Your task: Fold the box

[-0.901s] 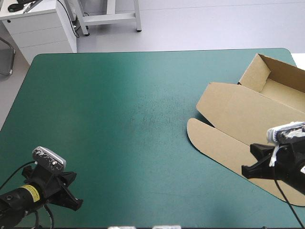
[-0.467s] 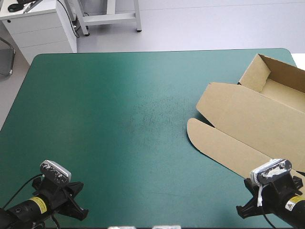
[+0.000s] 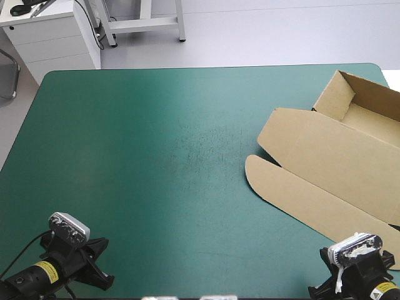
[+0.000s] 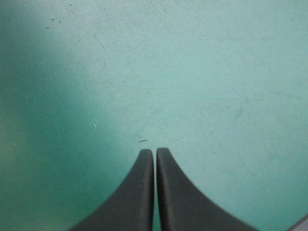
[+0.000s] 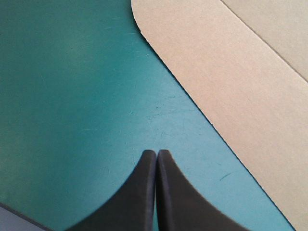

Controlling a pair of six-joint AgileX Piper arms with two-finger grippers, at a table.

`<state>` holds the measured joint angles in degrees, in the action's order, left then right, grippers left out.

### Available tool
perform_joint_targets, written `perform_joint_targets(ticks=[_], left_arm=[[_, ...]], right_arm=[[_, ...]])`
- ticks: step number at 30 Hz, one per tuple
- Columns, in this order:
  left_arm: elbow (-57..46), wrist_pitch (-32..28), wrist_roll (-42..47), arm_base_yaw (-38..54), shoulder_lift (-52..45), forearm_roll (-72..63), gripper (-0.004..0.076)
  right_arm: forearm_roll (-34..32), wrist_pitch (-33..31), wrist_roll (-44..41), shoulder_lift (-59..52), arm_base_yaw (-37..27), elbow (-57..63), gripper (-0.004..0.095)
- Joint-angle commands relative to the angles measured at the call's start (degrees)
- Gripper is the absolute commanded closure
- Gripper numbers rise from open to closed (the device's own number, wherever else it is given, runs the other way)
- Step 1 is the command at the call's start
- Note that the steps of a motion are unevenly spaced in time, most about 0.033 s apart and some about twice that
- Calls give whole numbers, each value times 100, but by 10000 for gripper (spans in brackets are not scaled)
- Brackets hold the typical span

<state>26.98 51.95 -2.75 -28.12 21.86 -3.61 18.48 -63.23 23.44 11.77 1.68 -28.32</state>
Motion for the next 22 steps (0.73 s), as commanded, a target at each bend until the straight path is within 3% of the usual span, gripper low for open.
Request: perform_joint_targets(ticks=[1,22], left_arm=[[144,-336,-3,-3,35,-70,731],[144,-336,-3,-3,35,-70,731]], right_arm=[[31,242,23,46,27,-81,913],[92,243,9,46,27,-77,913]])
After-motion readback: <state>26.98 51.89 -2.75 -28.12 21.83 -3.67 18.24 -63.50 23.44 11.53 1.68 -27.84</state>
